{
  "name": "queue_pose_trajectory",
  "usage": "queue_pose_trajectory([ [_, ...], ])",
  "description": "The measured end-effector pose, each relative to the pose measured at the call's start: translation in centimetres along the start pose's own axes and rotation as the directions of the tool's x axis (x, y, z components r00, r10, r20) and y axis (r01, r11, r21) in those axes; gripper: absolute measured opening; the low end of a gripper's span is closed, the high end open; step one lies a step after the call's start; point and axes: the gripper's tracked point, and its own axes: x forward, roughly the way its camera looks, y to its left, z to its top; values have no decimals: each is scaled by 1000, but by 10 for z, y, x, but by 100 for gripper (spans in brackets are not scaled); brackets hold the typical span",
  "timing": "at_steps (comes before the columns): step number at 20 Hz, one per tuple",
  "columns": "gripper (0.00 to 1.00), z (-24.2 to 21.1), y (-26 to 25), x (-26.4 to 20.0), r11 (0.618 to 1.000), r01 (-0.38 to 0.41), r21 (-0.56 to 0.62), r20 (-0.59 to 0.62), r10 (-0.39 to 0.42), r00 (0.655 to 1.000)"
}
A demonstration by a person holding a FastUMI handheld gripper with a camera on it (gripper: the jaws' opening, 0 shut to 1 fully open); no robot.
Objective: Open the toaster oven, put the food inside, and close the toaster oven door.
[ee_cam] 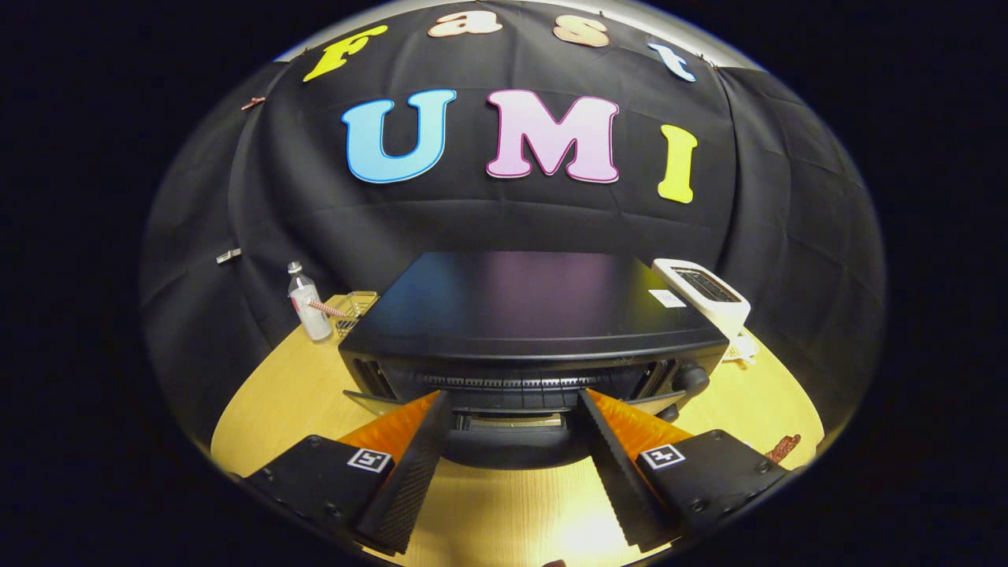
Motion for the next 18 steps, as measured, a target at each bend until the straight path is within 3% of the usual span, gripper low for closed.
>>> queue_pose_trajectory([
  [11,99,-70,-1,-40,1000,-3,-19,-100,1,995],
  [18,99,-126,-2,-45,1000,-7,-19,-234,3,972],
])
